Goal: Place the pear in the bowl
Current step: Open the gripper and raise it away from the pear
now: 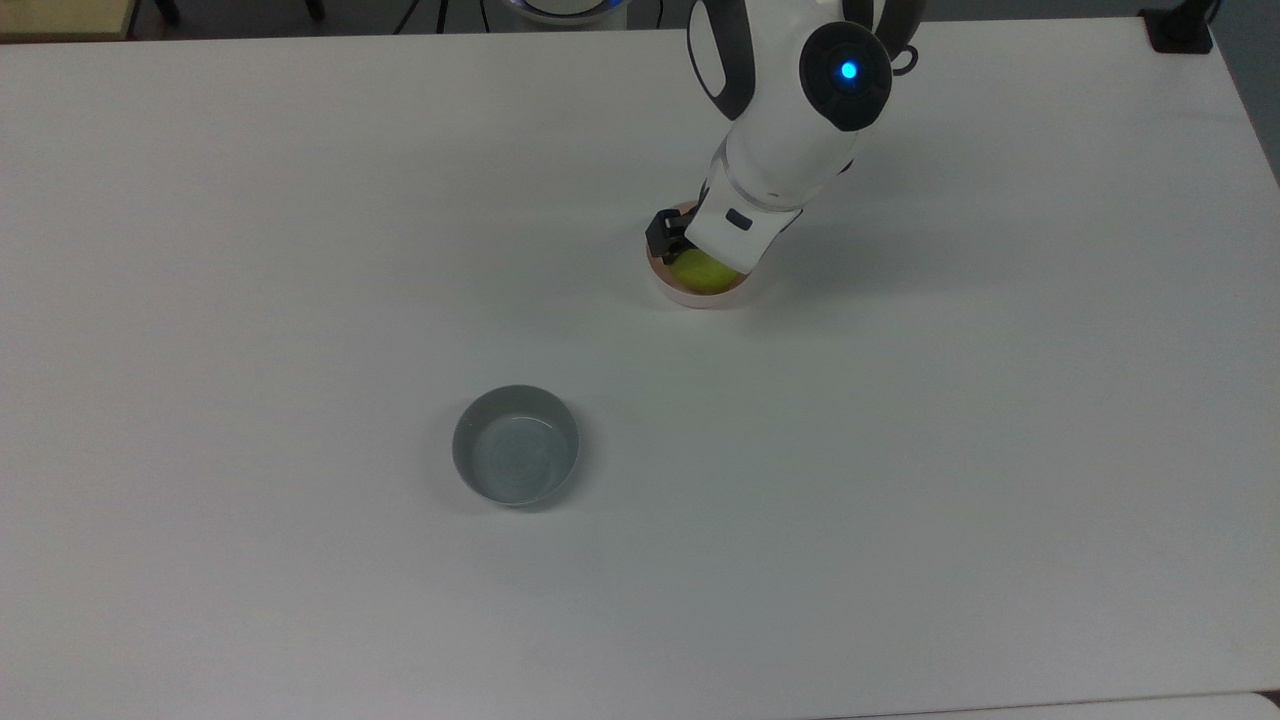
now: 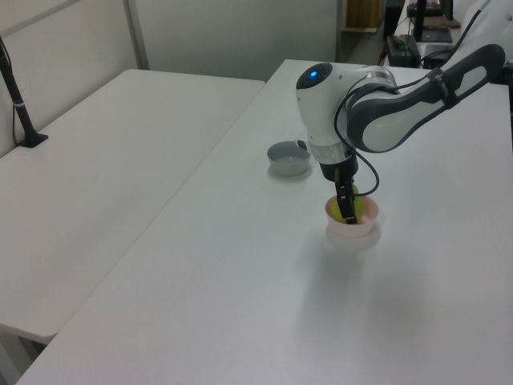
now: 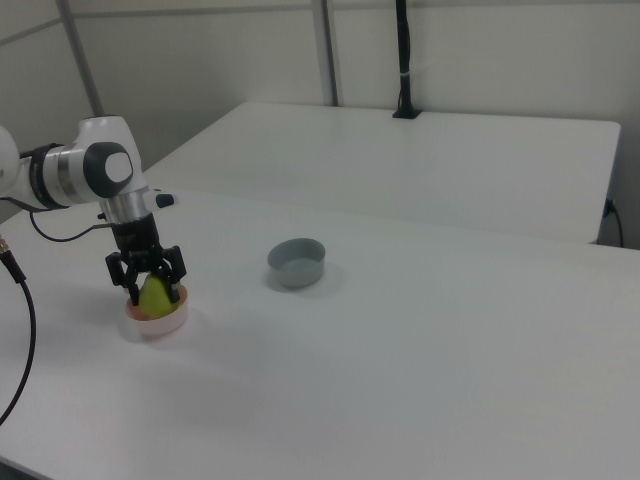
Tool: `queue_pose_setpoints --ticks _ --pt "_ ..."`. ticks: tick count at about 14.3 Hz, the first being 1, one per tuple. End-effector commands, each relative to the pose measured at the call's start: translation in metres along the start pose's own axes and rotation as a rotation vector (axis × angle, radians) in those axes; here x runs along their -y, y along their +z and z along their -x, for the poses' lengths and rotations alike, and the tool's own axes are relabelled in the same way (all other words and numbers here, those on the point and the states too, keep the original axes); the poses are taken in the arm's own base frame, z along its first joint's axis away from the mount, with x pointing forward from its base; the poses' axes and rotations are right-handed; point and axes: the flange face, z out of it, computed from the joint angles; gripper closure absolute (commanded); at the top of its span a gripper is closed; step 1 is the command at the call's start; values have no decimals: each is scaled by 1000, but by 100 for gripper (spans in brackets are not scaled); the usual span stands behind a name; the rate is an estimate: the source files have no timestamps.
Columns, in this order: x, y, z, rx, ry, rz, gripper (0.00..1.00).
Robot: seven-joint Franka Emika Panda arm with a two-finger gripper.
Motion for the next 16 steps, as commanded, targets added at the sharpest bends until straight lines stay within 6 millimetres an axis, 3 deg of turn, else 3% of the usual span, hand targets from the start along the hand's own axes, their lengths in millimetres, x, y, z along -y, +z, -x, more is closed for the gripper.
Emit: queue_pose_setpoints --ticks 1,3,8,10,11,13,16 --pt "-3 -4 5 -22 10 10 15" --pt "-4 -7 5 -24 12 11 0" --pt "-6 -19 11 -17 17 4 0" --pt "-11 -42 17 -32 25 -3 0" --pt "-20 -67 24 -49 37 -11 0" --pt "-36 -98 37 -67 54 -23 0" --pt "-74 -134 57 -89 95 -51 0"
